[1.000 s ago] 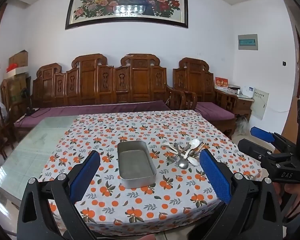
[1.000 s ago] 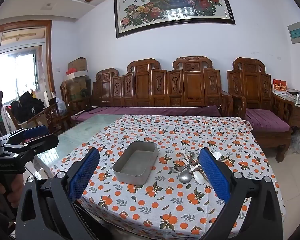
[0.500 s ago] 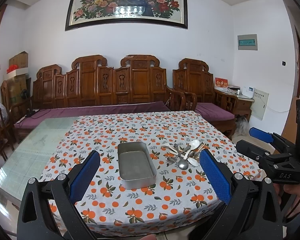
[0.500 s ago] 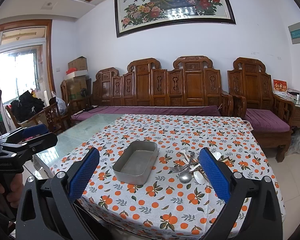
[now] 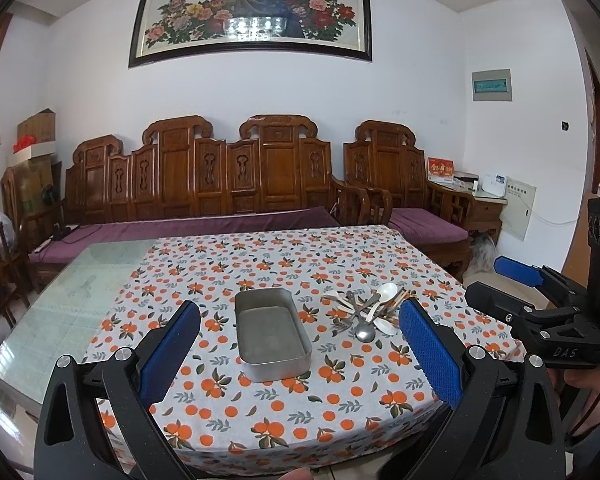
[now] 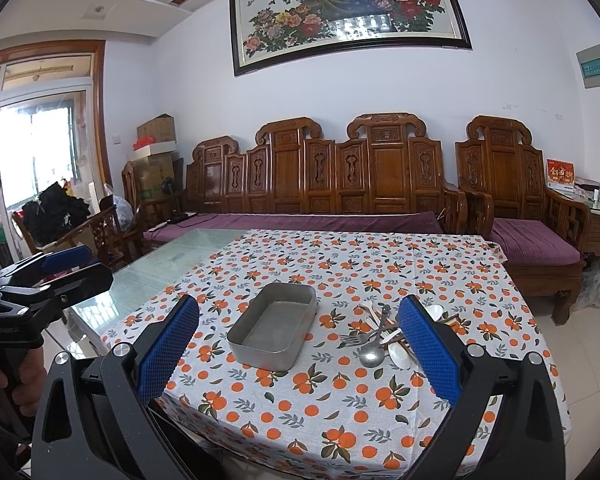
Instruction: Organize utensils
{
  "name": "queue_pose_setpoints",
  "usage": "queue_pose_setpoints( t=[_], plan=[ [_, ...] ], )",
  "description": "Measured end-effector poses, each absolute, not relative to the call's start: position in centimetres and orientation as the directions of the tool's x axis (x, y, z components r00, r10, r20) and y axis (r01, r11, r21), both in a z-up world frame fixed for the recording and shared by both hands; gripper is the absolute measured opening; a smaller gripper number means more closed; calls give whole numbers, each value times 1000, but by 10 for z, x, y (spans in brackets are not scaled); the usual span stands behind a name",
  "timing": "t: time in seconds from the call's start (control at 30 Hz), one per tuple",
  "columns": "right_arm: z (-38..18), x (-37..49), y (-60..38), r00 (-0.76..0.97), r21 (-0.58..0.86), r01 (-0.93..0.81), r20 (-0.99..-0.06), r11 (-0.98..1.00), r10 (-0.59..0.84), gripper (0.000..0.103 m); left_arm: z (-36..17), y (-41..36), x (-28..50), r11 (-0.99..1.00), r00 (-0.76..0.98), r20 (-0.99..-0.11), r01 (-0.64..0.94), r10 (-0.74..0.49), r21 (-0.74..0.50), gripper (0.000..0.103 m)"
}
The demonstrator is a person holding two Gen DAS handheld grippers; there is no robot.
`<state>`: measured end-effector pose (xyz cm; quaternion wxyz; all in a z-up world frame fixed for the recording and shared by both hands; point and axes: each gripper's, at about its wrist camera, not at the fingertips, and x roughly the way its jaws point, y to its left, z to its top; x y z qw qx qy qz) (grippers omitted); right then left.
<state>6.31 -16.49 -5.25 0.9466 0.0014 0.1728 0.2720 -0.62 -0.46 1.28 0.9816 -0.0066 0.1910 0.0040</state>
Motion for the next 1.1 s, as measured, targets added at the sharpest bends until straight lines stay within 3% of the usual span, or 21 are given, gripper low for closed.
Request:
queue_pose_setpoints(
  t=[1.1],
  plan=[
    [-54,63,-166,792,100,-517,-321,850,520,100,17,-8,-10,1000,932,-363,-6,4,-5,96]
  ],
)
